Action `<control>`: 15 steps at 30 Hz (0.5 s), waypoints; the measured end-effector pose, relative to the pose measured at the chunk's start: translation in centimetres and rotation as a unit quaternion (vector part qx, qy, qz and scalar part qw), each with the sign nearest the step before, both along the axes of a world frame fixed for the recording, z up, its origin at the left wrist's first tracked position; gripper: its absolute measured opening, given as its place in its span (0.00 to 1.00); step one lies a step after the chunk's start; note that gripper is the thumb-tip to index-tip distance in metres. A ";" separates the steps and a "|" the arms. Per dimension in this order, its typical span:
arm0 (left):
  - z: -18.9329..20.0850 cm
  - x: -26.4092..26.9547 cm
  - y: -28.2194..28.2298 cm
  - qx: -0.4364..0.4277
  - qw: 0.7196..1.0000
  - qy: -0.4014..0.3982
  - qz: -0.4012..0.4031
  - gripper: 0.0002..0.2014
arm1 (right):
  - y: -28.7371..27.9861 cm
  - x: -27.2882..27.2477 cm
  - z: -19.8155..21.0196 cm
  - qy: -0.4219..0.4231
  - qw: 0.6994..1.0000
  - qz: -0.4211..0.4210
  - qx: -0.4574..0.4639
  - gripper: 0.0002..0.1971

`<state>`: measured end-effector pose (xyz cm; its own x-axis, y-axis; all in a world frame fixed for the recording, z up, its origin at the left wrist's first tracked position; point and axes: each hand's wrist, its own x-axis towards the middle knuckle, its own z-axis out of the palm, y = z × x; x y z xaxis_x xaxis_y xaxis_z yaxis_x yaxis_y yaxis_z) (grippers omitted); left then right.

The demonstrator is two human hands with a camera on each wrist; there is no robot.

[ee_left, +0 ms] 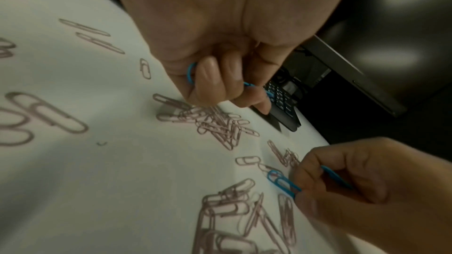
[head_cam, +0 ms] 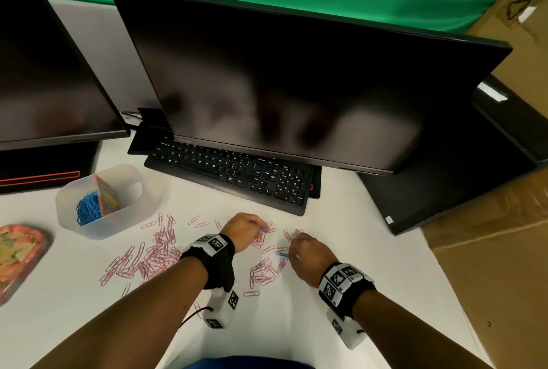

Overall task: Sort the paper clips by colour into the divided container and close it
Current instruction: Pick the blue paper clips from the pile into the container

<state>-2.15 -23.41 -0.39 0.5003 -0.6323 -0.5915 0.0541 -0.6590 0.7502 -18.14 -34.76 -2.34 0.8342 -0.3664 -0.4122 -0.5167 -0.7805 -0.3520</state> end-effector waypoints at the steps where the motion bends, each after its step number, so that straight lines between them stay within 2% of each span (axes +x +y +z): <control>1: 0.2 0.1 0.1 0.004 1.000 0.020 0.014 0.17 | -0.1 0.0 0.0 -0.002 1.000 -0.003 0.008 0.12; 5: 0.8 0.7 0.9 -0.005 0.987 0.138 0.081 0.13 | -0.5 0.1 0.4 -0.049 0.994 -0.066 0.070 0.09; 9: 1.2 1.7 2.3 -0.062 0.942 0.265 0.197 0.16 | -0.1 2.3 2.2 -0.098 0.965 -0.156 0.184 0.05; 11: 2.0 2.2 3.3 -0.085 0.920 0.296 0.244 0.16 | 0.8 4.6 3.5 -0.094 0.954 -0.158 0.237 0.08; 15: 3.9 4.1 6.3 -0.144 0.885 0.307 0.318 0.16 | 4.3 10.9 6.7 -0.092 0.933 -0.151 0.313 0.10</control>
<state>1.93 -17.09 3.53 0.4493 -0.5064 -0.7359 0.8018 -0.1348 0.5823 -7.27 -30.47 4.31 0.8094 -0.3310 -0.4851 -0.5660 -0.2200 -0.7945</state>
